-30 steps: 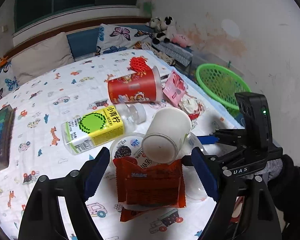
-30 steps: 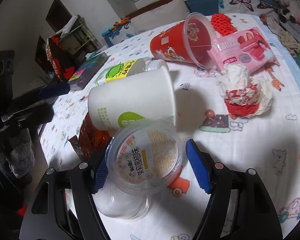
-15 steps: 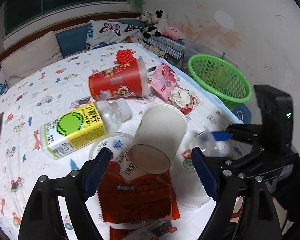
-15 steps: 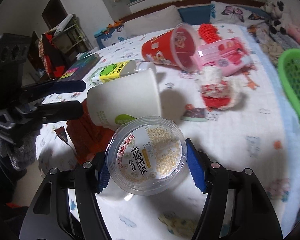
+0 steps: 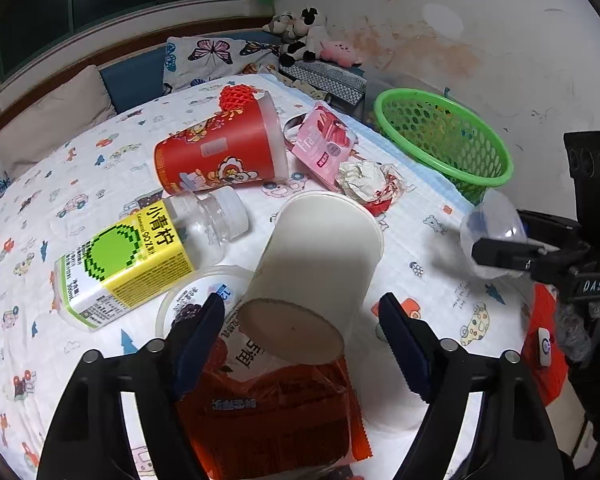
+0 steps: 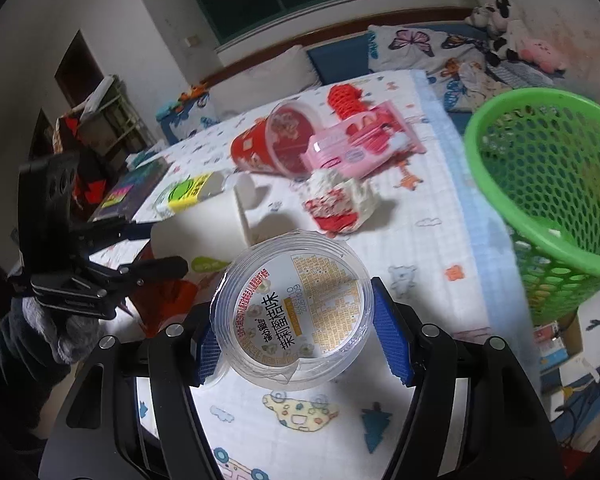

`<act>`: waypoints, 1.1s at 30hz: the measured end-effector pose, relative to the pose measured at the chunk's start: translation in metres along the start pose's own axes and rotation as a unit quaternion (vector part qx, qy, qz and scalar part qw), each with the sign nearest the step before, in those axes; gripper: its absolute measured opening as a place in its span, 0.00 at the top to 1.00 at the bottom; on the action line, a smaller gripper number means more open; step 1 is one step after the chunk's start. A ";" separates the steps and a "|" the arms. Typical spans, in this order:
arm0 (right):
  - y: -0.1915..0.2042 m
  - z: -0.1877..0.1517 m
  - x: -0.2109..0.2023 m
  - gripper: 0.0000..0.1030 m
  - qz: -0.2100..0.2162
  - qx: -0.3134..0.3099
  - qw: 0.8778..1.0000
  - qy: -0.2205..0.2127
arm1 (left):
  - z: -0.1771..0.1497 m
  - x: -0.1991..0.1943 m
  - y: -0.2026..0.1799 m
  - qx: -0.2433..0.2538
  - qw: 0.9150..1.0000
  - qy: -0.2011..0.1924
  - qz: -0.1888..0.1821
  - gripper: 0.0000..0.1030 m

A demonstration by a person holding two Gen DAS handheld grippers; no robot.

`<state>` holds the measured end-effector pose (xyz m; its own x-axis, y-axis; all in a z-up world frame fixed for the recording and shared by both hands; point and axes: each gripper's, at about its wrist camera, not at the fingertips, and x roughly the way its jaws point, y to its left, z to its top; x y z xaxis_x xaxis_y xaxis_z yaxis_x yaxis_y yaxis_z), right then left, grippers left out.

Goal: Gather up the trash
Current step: 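Carry lid and paper cup over the green basket and release both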

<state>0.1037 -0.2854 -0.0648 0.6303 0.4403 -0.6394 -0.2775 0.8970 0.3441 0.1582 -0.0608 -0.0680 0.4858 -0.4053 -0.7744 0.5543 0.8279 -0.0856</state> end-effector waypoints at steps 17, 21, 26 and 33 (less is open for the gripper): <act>-0.036 0.020 -0.038 0.36 -0.058 0.032 0.997 -0.049 | 0.014 -0.016 -0.007 0.005 1.000 -0.021 0.014 0.43; -0.064 0.035 -0.053 0.36 -0.098 0.048 0.992 -0.066 | 0.027 -0.032 -0.010 0.011 0.999 -0.036 0.016 0.44; -0.108 0.057 -0.061 0.36 -0.146 0.071 0.984 -0.072 | 0.052 -0.045 -0.009 0.002 0.999 -0.053 0.010 0.44; -0.162 0.071 -0.046 0.36 -0.184 0.103 0.976 -0.049 | 0.100 -0.044 -0.028 0.015 0.997 -0.070 -0.009 0.44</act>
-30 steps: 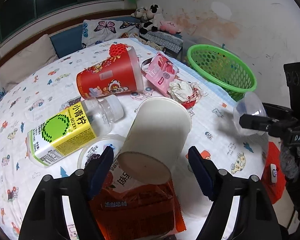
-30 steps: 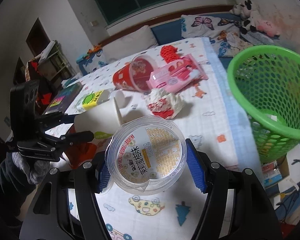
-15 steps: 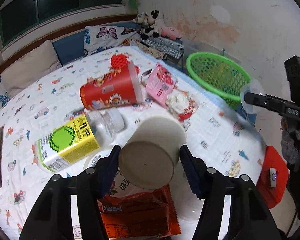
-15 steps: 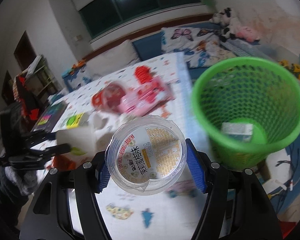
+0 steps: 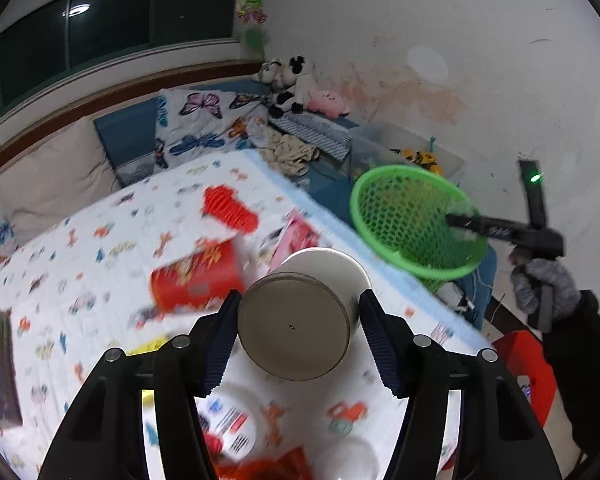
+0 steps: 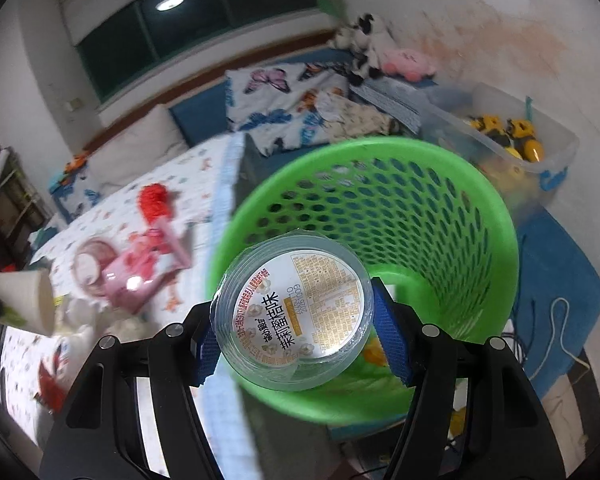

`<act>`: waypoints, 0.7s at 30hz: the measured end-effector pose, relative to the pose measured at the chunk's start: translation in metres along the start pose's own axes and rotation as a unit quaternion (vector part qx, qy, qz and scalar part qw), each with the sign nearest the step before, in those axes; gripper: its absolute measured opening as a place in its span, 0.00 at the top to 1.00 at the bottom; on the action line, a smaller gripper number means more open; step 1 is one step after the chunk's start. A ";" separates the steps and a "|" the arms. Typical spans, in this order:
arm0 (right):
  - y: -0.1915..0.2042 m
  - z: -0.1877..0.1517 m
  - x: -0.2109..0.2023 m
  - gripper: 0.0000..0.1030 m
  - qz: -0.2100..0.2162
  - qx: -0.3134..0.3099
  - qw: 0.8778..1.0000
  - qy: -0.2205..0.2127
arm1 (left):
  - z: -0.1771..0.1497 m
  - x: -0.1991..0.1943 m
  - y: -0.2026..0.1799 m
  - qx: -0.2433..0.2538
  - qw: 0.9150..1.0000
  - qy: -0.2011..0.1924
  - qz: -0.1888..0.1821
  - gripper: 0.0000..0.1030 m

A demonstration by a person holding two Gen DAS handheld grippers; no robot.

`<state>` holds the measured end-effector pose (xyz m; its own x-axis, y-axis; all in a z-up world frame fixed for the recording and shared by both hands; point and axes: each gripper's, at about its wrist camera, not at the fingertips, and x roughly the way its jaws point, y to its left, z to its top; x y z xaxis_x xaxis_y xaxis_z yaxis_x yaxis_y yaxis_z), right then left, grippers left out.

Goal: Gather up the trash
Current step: 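Carry lid and paper cup over the green basket and release both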

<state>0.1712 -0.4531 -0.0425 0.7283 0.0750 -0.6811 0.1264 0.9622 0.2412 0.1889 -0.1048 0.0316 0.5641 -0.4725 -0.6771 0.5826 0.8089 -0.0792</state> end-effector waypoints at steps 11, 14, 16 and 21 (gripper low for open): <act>-0.027 0.000 0.045 0.36 -0.032 -0.002 0.998 0.049 | 0.065 0.054 -0.039 0.029 0.999 0.005 -0.021 0.44; -0.025 0.000 0.049 0.36 -0.043 -0.016 0.998 0.052 | 0.081 0.072 -0.048 0.034 0.999 0.009 -0.025 0.44; -0.025 0.000 0.050 0.33 -0.042 -0.023 0.997 0.055 | 0.090 0.084 -0.056 0.035 0.999 0.014 -0.032 0.44; -0.024 0.001 0.043 0.27 -0.050 -0.035 0.997 0.041 | 0.106 0.110 -0.069 0.036 0.998 0.025 -0.039 0.44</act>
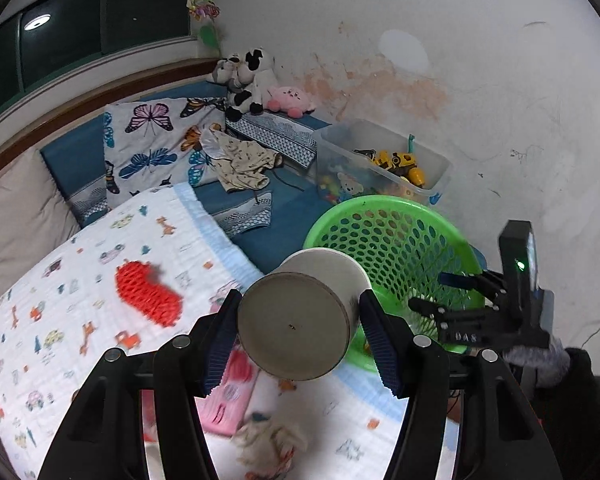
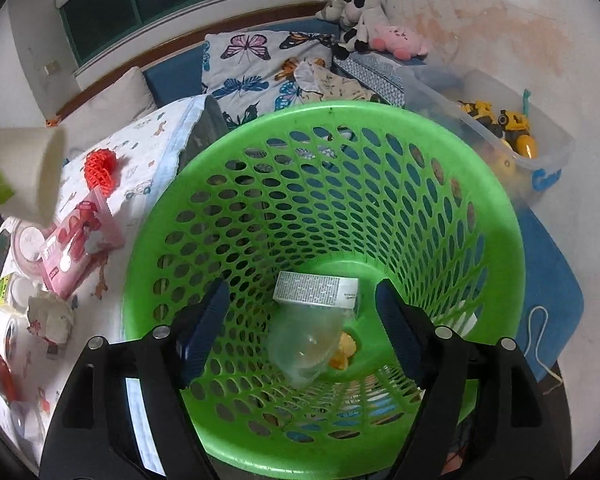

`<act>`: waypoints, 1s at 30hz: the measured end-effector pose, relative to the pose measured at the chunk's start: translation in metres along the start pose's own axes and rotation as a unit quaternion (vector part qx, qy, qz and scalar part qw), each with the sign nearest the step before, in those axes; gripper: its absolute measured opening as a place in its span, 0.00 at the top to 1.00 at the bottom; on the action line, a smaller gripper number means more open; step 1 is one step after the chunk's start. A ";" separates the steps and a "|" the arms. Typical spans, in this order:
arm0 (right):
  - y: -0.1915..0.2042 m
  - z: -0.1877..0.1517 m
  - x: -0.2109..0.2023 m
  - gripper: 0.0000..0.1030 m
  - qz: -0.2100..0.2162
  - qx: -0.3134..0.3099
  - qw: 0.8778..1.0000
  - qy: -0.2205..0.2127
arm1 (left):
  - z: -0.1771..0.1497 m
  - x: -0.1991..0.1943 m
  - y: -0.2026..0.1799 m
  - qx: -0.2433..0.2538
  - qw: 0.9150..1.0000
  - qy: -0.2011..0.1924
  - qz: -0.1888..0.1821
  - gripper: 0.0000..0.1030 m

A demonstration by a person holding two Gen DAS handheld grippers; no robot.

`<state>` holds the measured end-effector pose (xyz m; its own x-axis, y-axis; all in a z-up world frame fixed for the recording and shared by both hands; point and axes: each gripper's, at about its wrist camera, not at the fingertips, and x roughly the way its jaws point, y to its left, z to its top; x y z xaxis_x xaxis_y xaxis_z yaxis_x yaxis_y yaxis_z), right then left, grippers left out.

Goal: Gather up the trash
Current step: 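Carry lid and paper cup over the green basket and release both, then move both tools back over the bed toward the remaining trash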

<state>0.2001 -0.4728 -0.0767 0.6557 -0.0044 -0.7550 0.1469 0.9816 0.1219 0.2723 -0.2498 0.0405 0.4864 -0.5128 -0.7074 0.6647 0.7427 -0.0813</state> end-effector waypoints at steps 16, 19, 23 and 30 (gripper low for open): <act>-0.022 0.002 -0.078 0.27 -0.006 0.017 0.996 -0.091 | 0.017 0.104 -0.076 0.042 0.994 0.093 -0.027 0.43; -0.026 0.000 -0.089 0.27 -0.005 0.020 0.995 -0.101 | 0.014 0.120 -0.083 0.035 0.992 0.114 -0.032 0.43; -0.029 -0.005 -0.093 0.27 -0.007 0.023 0.994 -0.106 | 0.010 0.133 -0.088 0.040 0.991 0.127 -0.030 0.42; -0.026 -0.015 -0.093 0.27 0.005 0.035 0.994 -0.102 | 0.006 0.130 -0.084 0.024 0.991 0.126 -0.034 0.33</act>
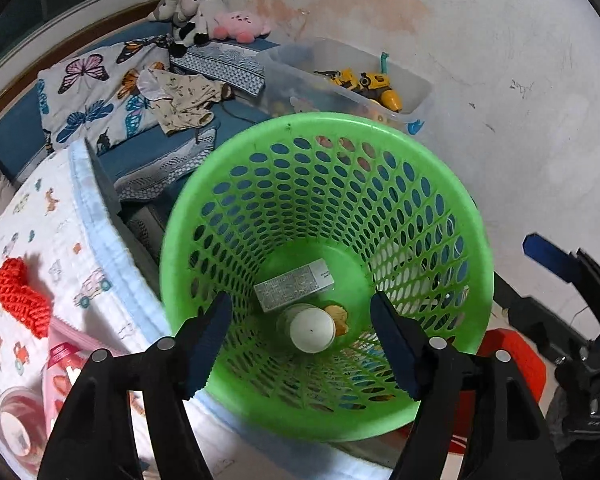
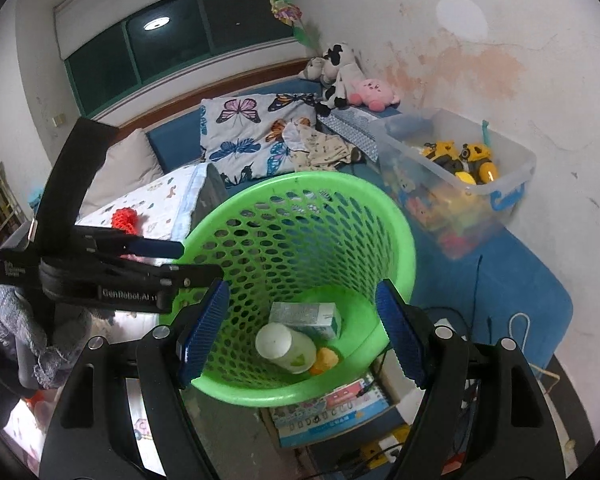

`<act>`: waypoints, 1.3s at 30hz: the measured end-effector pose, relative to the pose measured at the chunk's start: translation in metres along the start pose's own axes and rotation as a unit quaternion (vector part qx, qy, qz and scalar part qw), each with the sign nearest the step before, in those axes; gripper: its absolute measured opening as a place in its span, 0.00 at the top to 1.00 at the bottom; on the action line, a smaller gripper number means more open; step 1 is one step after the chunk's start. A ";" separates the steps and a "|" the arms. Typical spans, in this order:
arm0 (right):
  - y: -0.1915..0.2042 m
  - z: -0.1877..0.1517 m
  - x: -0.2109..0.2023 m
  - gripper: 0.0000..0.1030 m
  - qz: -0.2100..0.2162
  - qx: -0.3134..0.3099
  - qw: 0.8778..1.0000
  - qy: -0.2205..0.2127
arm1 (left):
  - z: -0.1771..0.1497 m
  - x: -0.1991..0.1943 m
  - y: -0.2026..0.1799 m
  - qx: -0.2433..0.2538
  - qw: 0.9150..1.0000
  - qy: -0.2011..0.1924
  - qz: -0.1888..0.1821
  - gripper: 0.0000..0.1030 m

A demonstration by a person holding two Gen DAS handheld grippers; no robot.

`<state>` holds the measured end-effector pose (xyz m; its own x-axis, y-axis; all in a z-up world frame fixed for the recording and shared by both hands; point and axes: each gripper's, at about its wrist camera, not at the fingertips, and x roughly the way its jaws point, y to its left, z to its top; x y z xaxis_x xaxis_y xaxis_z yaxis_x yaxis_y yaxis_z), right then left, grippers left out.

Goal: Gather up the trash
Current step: 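Move both tools back over the bed toward the remaining trash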

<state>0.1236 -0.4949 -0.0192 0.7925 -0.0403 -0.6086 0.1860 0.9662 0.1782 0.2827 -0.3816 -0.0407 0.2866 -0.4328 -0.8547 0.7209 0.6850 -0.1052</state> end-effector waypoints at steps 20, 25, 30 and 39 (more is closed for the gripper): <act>0.112 -0.037 -0.011 0.27 0.092 -0.068 0.993 0.027 | -0.080 -0.187 0.076 -0.055 0.982 -0.145 0.108 0.29; 0.152 -0.047 0.003 0.27 0.125 -0.095 0.987 0.047 | -0.120 -0.224 0.105 -0.081 0.973 -0.163 0.143 0.28; 0.191 -0.059 0.024 0.27 0.154 -0.117 0.978 0.077 | -0.159 -0.246 0.128 -0.105 0.967 -0.171 0.159 0.26; 0.234 -0.069 0.067 0.28 0.161 -0.144 0.970 0.114 | -0.231 -0.262 0.163 -0.156 0.959 -0.151 0.182 0.25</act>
<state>0.1807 -0.2541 -0.0718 0.6281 0.3004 -0.7178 -0.2458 0.9518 0.1833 0.1793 -0.0215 0.0490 0.6869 -0.2485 -0.6829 0.3277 0.9447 -0.0141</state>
